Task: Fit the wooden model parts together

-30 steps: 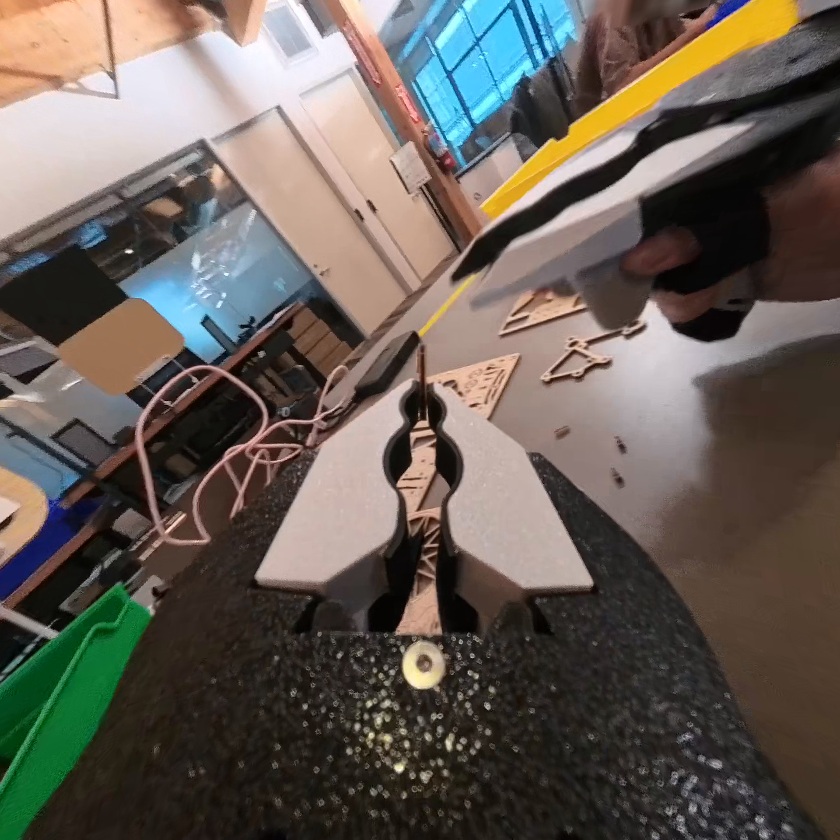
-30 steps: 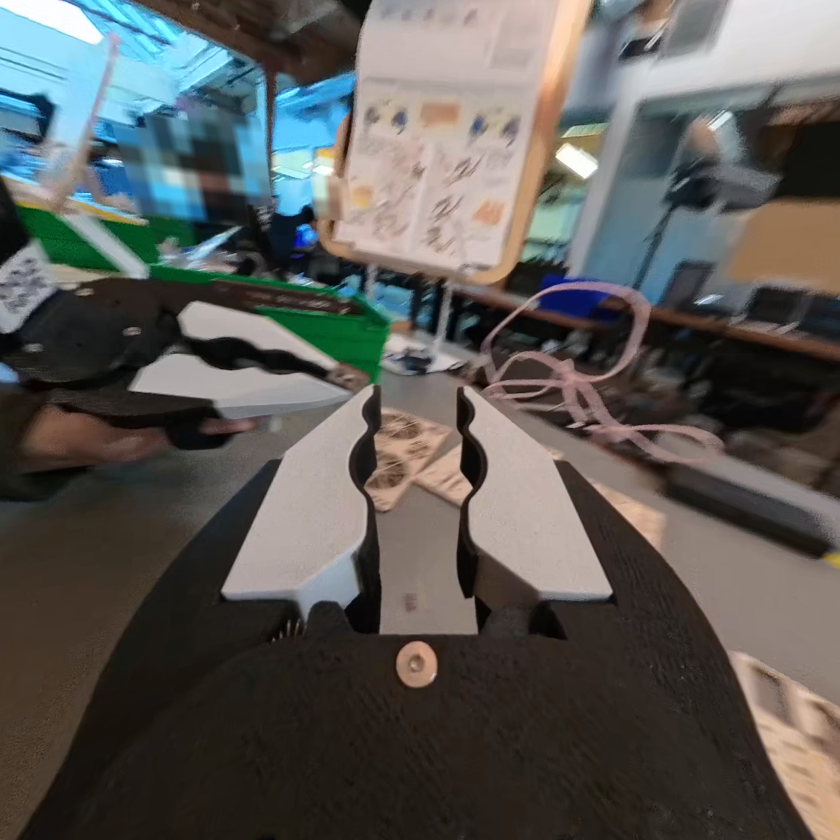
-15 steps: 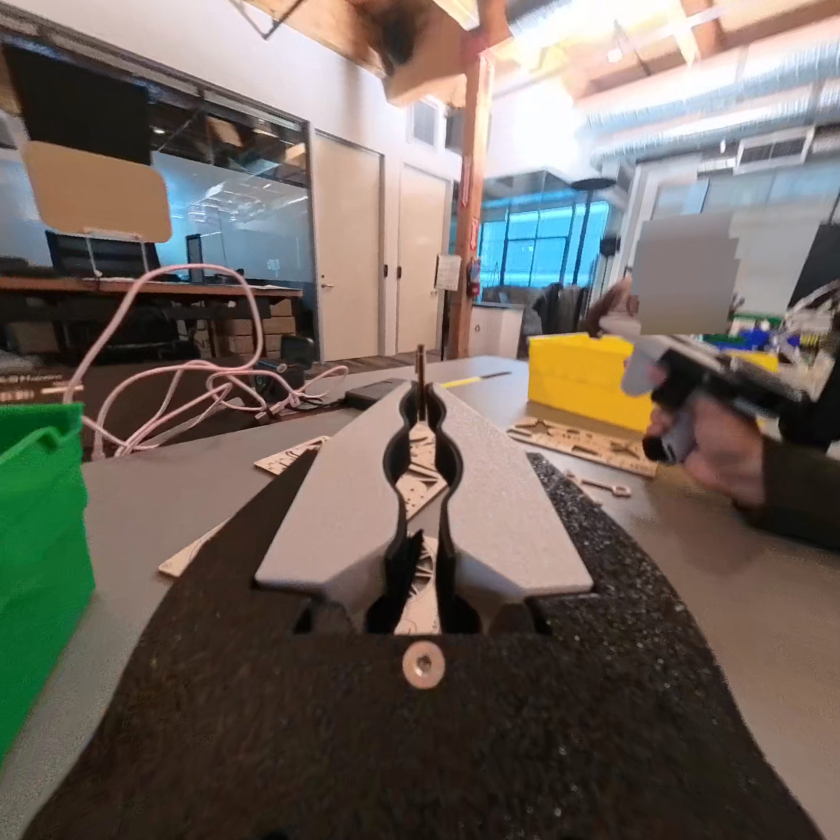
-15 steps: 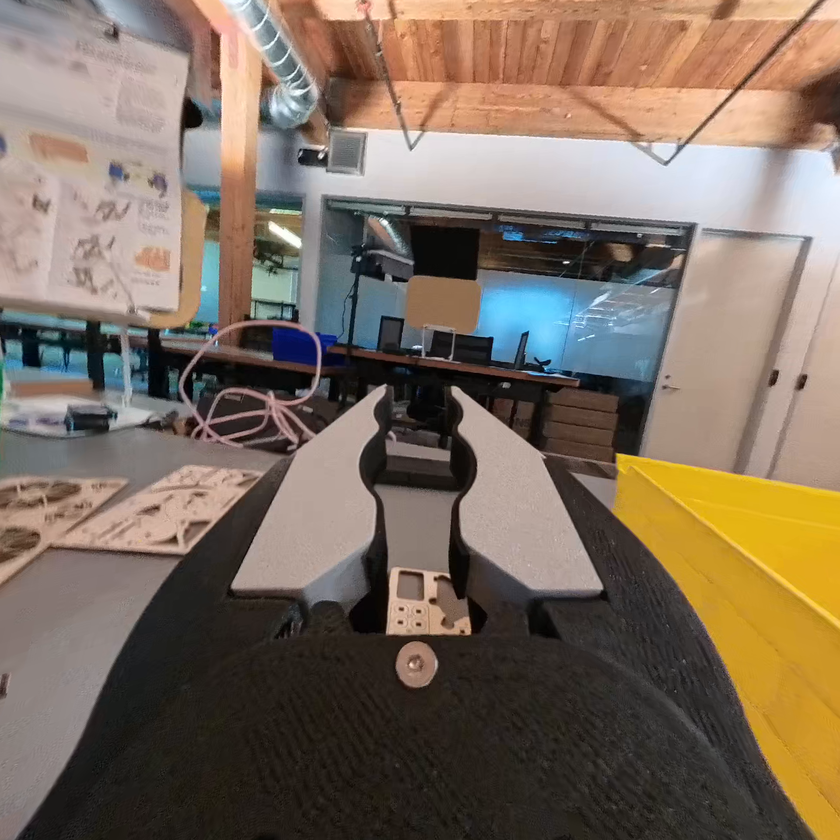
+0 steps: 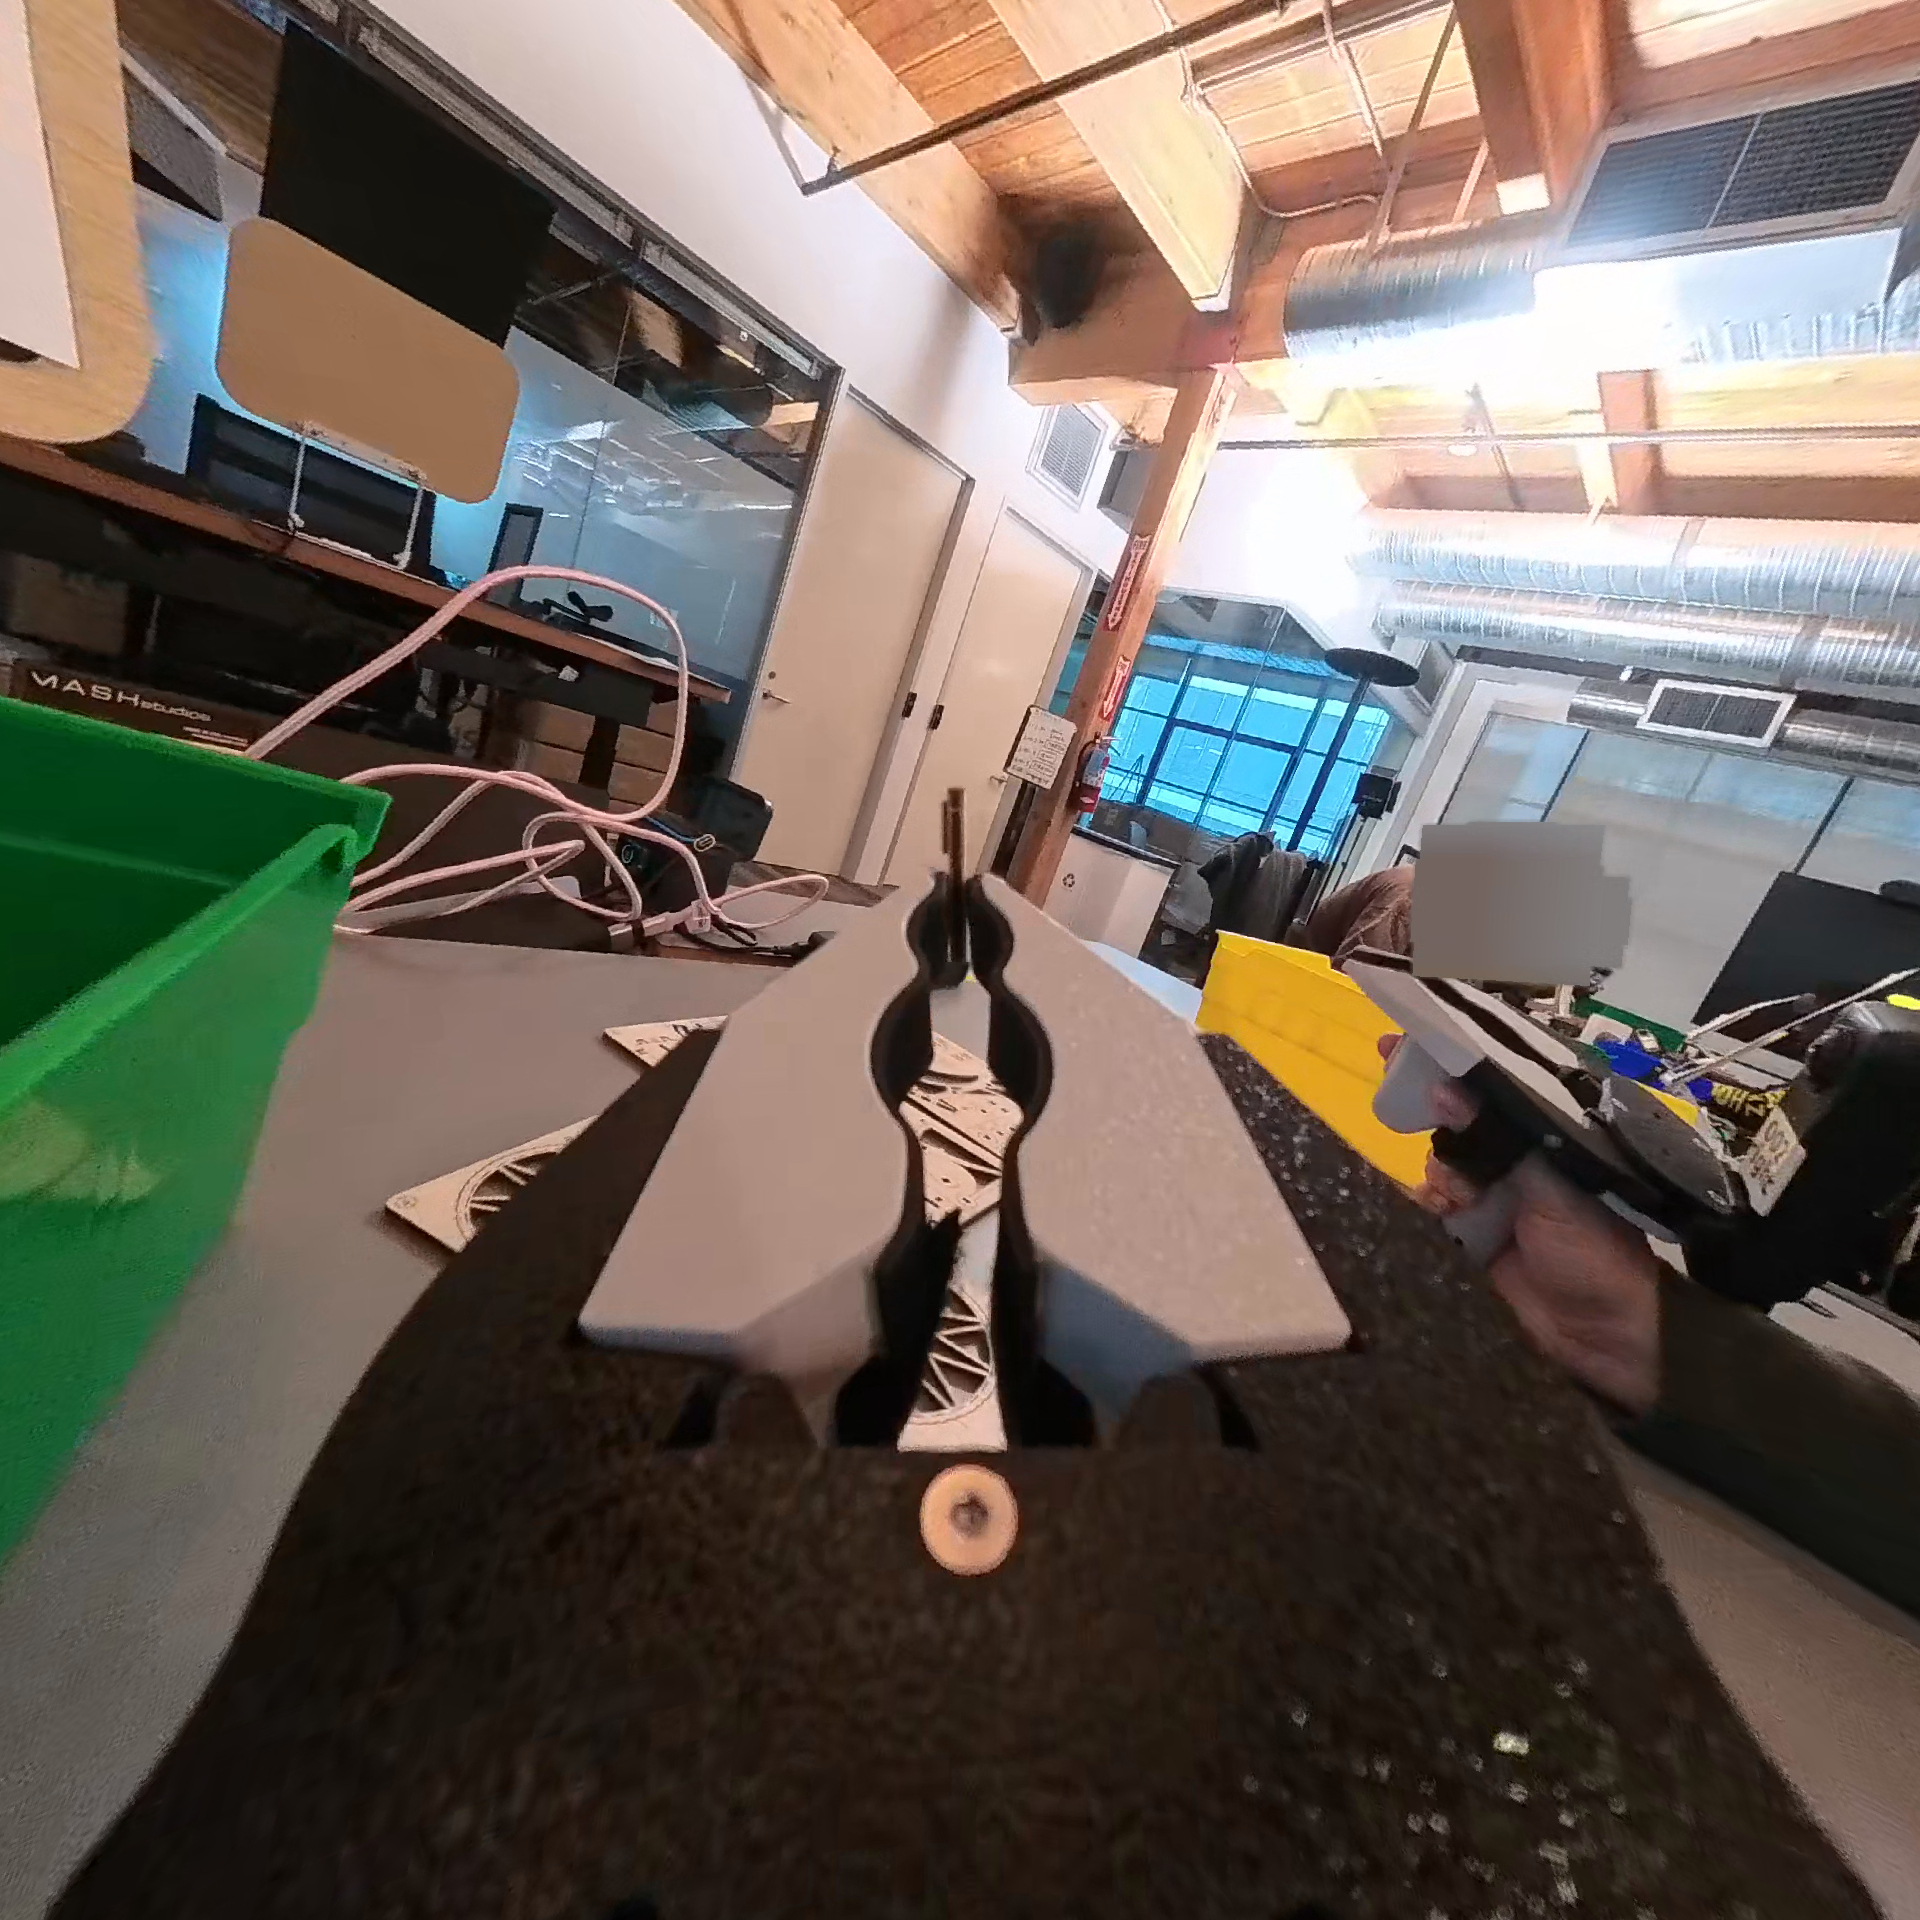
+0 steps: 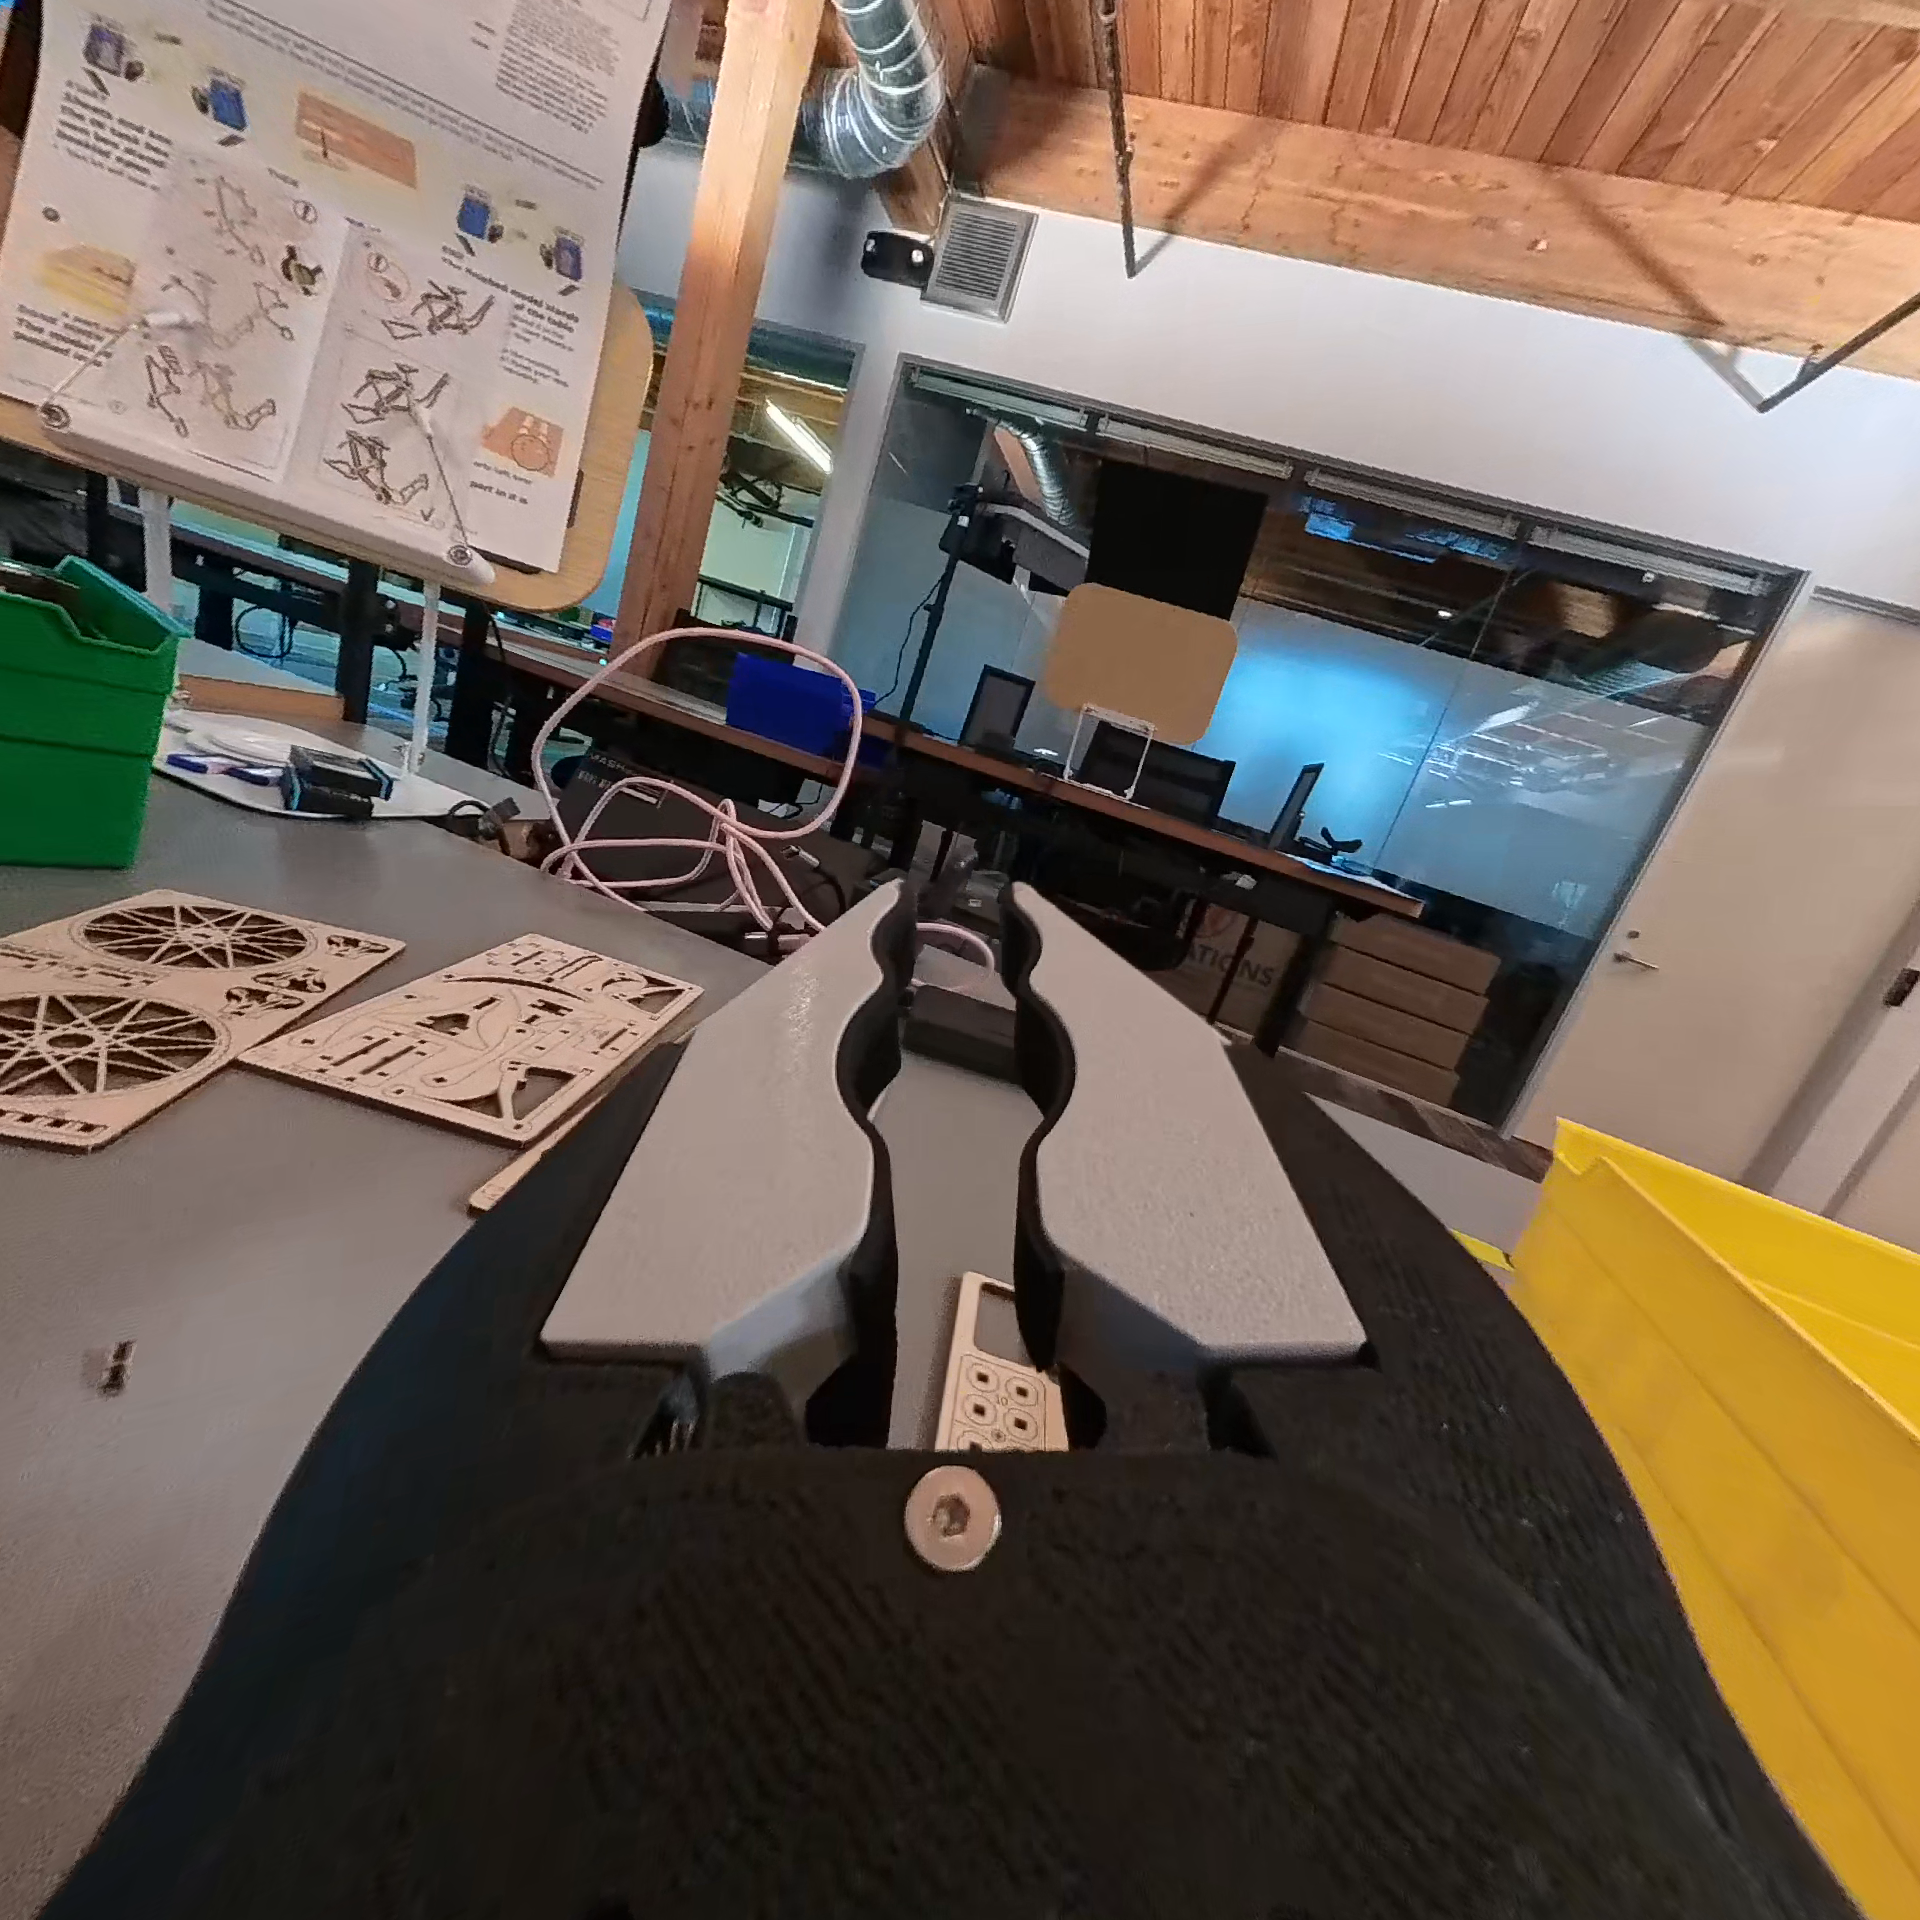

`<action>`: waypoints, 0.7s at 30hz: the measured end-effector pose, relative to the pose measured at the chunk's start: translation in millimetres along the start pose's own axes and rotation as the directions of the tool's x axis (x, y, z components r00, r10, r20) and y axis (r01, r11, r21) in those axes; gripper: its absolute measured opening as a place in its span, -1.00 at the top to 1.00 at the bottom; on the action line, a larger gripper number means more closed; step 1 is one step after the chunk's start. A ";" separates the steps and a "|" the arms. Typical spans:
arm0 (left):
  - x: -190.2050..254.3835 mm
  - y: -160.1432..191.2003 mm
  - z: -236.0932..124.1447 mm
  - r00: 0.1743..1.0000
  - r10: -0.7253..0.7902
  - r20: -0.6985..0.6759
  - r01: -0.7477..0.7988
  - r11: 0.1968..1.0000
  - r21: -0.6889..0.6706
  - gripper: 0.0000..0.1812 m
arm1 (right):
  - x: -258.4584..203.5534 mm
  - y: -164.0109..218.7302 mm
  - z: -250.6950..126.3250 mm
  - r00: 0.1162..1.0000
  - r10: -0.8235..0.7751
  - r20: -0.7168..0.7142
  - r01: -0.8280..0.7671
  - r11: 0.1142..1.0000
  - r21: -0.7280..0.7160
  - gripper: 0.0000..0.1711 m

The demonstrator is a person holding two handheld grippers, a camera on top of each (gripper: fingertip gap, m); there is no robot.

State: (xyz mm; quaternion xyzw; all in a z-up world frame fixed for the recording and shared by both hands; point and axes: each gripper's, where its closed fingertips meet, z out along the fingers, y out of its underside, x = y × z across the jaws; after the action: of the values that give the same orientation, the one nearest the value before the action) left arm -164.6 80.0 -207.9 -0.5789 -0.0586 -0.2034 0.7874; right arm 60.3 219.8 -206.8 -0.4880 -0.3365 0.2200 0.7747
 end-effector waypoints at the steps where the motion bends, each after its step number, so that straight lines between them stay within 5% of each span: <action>1: 0.4 0.3 0.2 1.000 0.002 -0.001 -0.002 1.000 -0.002 1.00 | -1.2 0.2 0.3 1.000 -0.002 0.005 0.002 1.000 -0.002 0.84; 21: -0.8 0.9 0.2 1.000 -0.024 -0.003 0.024 1.000 -0.003 1.00 | -12.8 4.0 3.5 0.998 -0.014 0.058 0.015 1.000 -0.024 0.85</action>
State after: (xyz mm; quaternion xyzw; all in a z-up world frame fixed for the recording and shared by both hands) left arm -165.0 80.6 -208.8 -0.5792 -0.0640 -0.2138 0.7841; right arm 49.0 215.1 -213.3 -0.4886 -0.3650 0.2242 0.7601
